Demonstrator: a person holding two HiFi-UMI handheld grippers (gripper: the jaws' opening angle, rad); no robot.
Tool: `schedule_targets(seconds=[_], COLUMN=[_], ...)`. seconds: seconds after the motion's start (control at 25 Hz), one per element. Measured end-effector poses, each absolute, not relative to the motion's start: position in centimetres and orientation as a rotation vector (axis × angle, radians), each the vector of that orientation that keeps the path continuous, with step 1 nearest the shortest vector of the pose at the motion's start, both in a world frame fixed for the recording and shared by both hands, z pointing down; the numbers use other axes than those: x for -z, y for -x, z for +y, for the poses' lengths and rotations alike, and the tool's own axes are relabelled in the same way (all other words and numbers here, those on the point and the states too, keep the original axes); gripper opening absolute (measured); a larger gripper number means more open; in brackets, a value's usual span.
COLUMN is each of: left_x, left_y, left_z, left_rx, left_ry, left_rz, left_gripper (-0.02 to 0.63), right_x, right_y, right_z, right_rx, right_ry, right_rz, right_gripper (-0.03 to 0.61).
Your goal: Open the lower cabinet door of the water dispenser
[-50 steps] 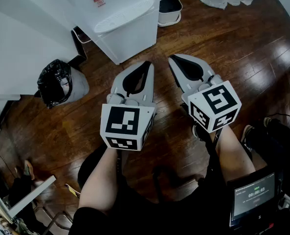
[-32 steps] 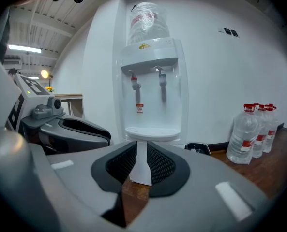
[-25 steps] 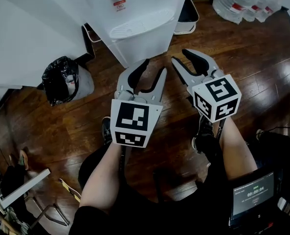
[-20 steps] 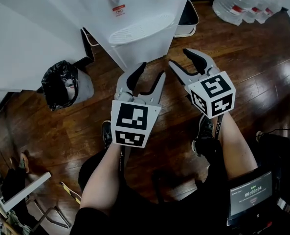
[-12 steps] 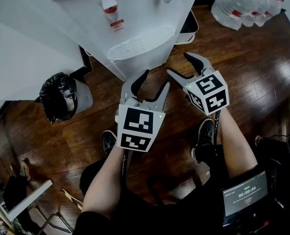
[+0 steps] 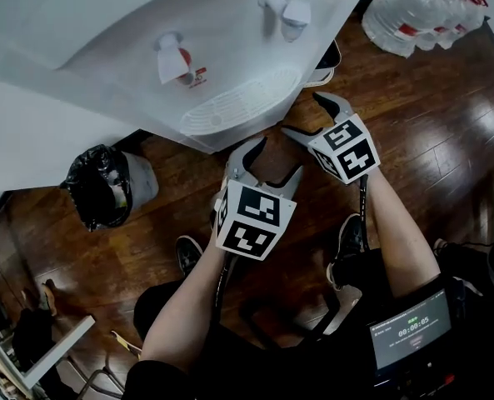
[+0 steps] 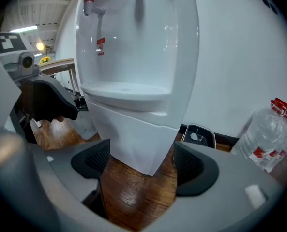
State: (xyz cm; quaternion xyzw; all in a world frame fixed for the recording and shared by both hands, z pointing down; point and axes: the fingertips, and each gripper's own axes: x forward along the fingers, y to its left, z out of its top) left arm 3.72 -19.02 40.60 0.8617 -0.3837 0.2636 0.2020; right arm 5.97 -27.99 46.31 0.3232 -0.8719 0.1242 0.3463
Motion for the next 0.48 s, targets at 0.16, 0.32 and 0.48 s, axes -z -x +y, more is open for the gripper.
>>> schedule_targets(seconds=[0.16,0.32,0.48], left_x=[-42.4,-43.2,-43.3], left_y=[-4.9,-5.5,-5.4], left_z=[-18.4,-18.4,-19.0], left_rx=[-0.824,-0.852,-0.875], left_ry=[-2.39,-2.372,-2.365], left_rz=[-0.958,-0.871,-0.849], left_gripper=[0.324,0.325,0.325], right_x=[-48.4,-51.2,-53.1], right_y=[-6.6,-7.4,-7.7], right_z=[-29.4,-30.5,-30.5], right_rx=[-0.313,-0.294,-0.268], right_ry=[-0.794,-0.726,-0.639], right_rz=[-2.218,-2.178,-2.154], right_gripper=[0.438,0.443,0.446])
